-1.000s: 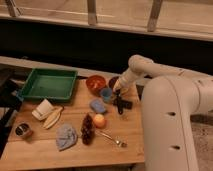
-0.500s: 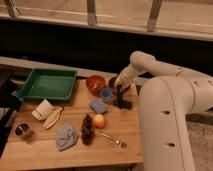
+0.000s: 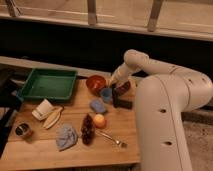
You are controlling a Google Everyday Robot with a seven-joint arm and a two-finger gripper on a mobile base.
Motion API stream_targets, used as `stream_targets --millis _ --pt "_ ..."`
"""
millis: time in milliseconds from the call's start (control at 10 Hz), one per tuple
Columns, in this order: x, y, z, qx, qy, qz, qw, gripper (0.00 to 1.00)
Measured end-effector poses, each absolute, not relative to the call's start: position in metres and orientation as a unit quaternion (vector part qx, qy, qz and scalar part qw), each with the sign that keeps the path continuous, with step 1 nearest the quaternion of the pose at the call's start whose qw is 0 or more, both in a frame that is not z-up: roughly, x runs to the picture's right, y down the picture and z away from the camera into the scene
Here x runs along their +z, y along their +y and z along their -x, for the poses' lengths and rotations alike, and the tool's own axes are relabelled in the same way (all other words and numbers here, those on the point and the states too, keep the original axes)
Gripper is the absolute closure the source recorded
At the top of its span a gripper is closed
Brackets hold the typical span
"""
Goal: Wipe purple bowl with brush
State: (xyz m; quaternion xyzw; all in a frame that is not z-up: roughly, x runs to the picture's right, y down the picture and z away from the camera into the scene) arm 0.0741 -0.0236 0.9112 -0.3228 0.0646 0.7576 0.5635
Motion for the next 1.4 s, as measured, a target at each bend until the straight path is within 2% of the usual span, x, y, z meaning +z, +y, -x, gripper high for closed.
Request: stream_targets --millis 400,700,1100,1400 --pt "0.904 0.013 -0.108 0.763 0.092 0.331 0.548 1.0" --pt "0.91 -0.01 -0.137 0.786 0.086 0.301 0.533 1.0" --pt "0.918 -0.031 -0.112 0.785 0.06 0.304 0.537 1.0" --pt "0.915 -0.008 -0.087 0.766 0.065 0.331 0.547 1.0"
